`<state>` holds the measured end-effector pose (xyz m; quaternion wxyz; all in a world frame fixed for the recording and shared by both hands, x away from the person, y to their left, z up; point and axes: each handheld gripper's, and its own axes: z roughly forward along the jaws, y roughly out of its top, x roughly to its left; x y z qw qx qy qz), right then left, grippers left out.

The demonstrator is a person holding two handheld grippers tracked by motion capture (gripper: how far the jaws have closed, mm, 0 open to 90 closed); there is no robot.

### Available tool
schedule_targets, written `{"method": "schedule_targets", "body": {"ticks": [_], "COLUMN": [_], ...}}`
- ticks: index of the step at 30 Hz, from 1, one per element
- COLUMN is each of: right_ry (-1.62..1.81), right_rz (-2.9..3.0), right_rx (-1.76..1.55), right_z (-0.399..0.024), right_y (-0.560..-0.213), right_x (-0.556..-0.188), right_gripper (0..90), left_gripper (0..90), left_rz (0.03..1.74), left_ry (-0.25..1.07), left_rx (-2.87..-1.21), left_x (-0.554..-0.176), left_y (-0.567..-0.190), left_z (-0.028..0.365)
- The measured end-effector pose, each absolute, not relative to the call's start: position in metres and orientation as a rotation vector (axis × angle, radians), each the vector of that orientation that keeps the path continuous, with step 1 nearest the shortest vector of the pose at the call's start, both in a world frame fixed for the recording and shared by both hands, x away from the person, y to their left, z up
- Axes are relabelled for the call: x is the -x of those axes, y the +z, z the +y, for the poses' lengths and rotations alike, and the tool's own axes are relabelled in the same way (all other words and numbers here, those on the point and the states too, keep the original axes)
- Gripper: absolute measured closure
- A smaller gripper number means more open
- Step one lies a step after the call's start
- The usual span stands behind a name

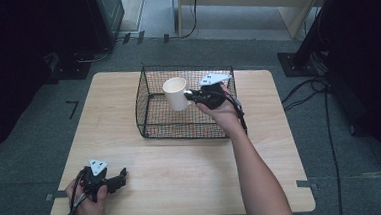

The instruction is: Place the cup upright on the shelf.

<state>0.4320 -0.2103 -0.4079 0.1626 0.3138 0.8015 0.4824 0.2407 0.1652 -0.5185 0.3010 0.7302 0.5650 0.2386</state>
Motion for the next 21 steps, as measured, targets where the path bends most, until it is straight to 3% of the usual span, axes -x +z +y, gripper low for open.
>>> {"method": "schedule_targets", "body": {"ticks": [21], "right_ry": [1.173], "right_rz": [2.447], "right_rx": [-0.934], "right_z": [-0.199], "right_y": [-0.43], "right_x": [-0.449], "right_gripper": [80.7], "left_gripper": [13.2], "left_rz": [1.498], "left_ry": [0.633], "left_rx": [-1.938], "left_x": [-0.241], "left_y": [-0.518], "left_z": [0.165]}}
